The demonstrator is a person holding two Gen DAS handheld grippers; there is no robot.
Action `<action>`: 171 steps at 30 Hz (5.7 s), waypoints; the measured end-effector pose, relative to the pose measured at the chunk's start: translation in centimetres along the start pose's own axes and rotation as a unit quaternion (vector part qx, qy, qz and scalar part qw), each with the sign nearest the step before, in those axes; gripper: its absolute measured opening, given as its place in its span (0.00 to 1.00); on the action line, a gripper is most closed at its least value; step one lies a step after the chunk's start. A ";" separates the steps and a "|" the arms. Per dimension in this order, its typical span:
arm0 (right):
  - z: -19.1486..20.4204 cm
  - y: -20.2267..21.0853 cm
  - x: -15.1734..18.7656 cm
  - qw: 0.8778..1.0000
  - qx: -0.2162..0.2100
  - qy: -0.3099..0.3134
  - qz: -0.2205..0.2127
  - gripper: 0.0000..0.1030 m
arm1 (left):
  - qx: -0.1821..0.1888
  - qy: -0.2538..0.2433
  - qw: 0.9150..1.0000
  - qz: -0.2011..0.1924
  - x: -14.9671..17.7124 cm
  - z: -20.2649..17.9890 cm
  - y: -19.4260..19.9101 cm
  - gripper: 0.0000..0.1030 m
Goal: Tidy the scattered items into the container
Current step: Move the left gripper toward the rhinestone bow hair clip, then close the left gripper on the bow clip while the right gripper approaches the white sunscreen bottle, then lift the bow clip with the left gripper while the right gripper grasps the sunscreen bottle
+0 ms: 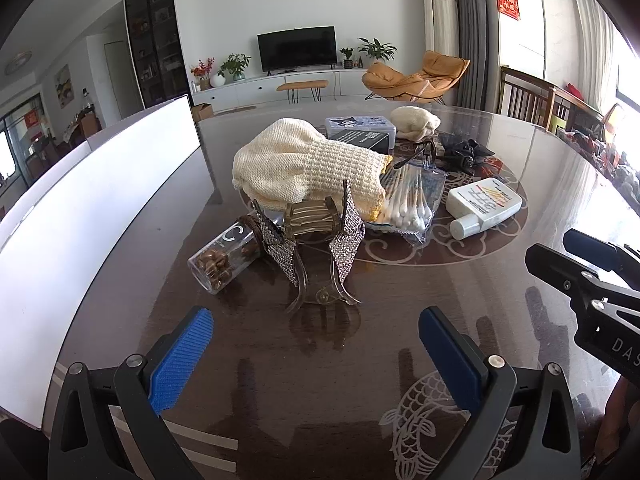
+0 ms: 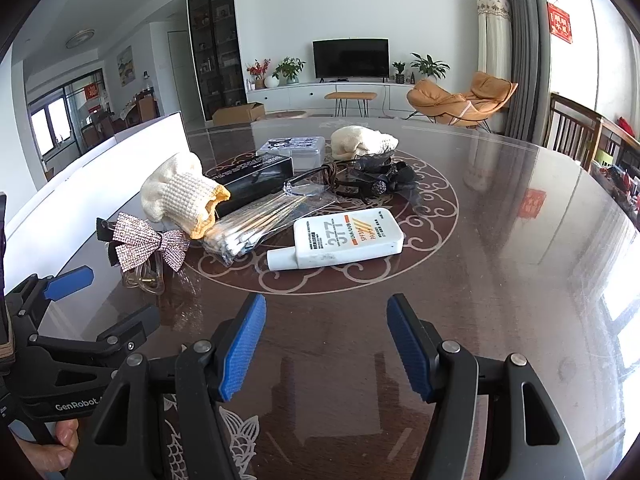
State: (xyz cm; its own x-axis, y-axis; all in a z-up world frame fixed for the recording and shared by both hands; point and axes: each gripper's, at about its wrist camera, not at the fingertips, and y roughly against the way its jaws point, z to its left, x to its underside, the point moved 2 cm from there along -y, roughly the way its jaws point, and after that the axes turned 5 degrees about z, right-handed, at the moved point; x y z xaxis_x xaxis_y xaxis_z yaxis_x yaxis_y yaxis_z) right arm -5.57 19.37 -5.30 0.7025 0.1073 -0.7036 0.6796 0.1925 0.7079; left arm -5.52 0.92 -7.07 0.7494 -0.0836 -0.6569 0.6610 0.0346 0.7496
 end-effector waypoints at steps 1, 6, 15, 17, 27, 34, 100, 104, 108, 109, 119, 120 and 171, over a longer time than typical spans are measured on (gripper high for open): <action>0.0 -0.1 0.0 1.000 0.001 0.001 0.001 0.62 | 0.002 0.002 1.000 0.004 0.0 0.1 -0.1 1.00; 0.2 -0.2 0.0 1.000 0.007 0.004 0.003 0.62 | 0.029 0.018 0.998 0.056 -0.4 0.9 -1.6 1.00; 0.1 -0.1 0.0 1.000 0.014 0.001 -0.002 0.62 | 0.052 -0.002 0.993 0.108 -2.1 0.4 -3.6 1.00; 0.1 -0.1 0.0 1.000 0.015 0.000 -0.004 0.62 | 0.053 -0.003 0.993 0.107 -2.6 0.3 -4.0 1.00; 0.0 0.1 0.1 1.000 0.014 -0.004 -0.004 0.62 | 0.044 0.010 0.993 0.105 -8.2 1.4 -9.0 1.00; 0.0 0.0 0.1 1.000 0.016 -0.005 -0.001 0.62 | 0.036 0.022 0.993 0.106 -10.6 2.3 -11.4 1.00; -5.7 -3.1 -0.6 0.980 0.141 -0.111 0.084 0.63 | 0.198 0.163 0.966 0.028 -6.7 9.5 -3.7 1.00; -5.4 -3.2 -0.6 0.982 0.133 -0.103 0.083 0.63 | 0.173 0.147 0.974 0.010 -10.6 8.6 -3.4 1.00; -5.5 -3.0 -0.5 0.983 0.124 -0.108 0.078 0.63 | 0.110 0.072 0.990 0.052 -11.5 5.6 -5.3 1.00; -5.6 -2.9 -0.4 0.983 0.121 -0.112 0.076 0.63 | 0.112 0.058 0.990 0.056 -11.0 5.1 -5.4 1.00; -6.0 -2.4 -0.3 0.984 0.104 -0.130 0.065 0.62 | 0.132 -0.040 0.989 0.045 -4.7 5.1 -1.5 1.00; -6.0 -2.4 -0.3 0.984 0.103 -0.131 0.064 0.62 | 0.127 -0.025 0.990 0.050 -5.2 5.7 -2.0 1.00; -1.5 -0.7 0.7 0.995 -0.035 -0.016 0.088 0.51 | 0.076 -0.035 0.996 0.042 1.1 3.0 0.3 0.41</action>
State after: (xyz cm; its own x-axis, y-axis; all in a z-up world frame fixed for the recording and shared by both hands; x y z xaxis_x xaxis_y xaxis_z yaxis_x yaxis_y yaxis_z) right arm -5.87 20.79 -6.44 0.8163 0.1134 -0.5664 0.5302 0.2422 0.8125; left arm -4.59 -2.11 -7.31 0.7931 -0.1559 -0.5888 0.5790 -0.1072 0.8083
